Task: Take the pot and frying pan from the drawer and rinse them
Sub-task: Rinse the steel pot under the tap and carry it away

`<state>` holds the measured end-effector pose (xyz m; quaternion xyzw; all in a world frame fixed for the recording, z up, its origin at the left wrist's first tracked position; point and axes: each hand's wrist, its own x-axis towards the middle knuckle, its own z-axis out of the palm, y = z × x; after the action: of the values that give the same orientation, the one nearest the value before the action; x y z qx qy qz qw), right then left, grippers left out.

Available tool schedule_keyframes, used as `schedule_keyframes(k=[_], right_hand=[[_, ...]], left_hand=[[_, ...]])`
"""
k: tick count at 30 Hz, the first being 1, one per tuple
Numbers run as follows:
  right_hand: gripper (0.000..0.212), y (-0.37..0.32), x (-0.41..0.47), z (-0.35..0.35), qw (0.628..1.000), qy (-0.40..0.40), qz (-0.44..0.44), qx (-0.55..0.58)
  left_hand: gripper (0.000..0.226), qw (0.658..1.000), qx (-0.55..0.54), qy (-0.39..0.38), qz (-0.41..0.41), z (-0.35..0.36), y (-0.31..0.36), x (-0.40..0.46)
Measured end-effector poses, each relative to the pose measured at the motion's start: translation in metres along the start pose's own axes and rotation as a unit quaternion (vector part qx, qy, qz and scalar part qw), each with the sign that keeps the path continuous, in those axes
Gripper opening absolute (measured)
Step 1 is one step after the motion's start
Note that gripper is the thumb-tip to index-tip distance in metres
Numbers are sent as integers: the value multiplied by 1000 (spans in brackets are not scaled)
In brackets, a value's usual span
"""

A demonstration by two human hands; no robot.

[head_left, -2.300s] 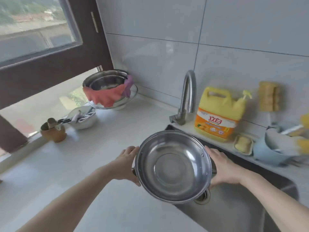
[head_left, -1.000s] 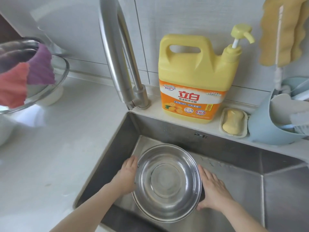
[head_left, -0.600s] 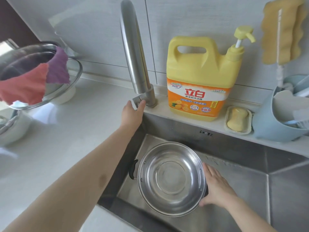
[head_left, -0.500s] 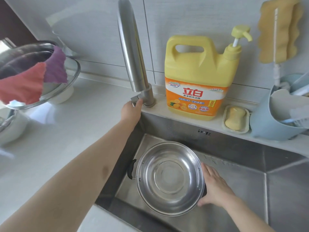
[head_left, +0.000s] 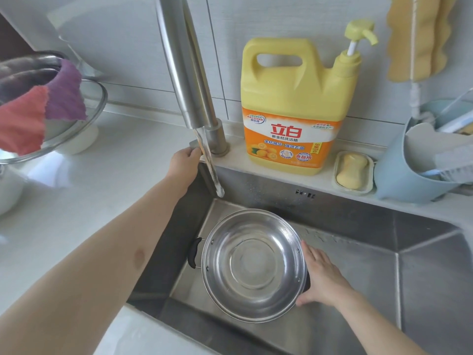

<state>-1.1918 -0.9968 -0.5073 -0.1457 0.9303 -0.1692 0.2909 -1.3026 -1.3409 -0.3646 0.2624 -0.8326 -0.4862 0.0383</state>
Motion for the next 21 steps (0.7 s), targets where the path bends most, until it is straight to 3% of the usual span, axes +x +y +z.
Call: schedule_keyframes(k=[5,7,9,11,12,14,21], right_hand=[[152,2,2,1,1000,1,1,16],[152,4,2,1,1000,-1,-2,30],[153,7,3,2,999,-3,-3,45],[153,10,5,3,998,-6,0,67],[153,12,6,4,997,-7,3,81],[152,17,8,6,994,-8,4,109],[146,23,15,10,983,-31,-17,181]], left_hand=[[35,999,17,17,40,5,-30,-25],[53,991,96,-56,78,7,-69,-44],[89,949,236,-205,50,5,-109,-61],[119,873,371,-314,31,5,-142,-77],[129,842,417,-341,27,6,-157,-83],[141,817,454,-356,17,7,-175,-87],[153,857,354,-374,29,16,-197,-74]])
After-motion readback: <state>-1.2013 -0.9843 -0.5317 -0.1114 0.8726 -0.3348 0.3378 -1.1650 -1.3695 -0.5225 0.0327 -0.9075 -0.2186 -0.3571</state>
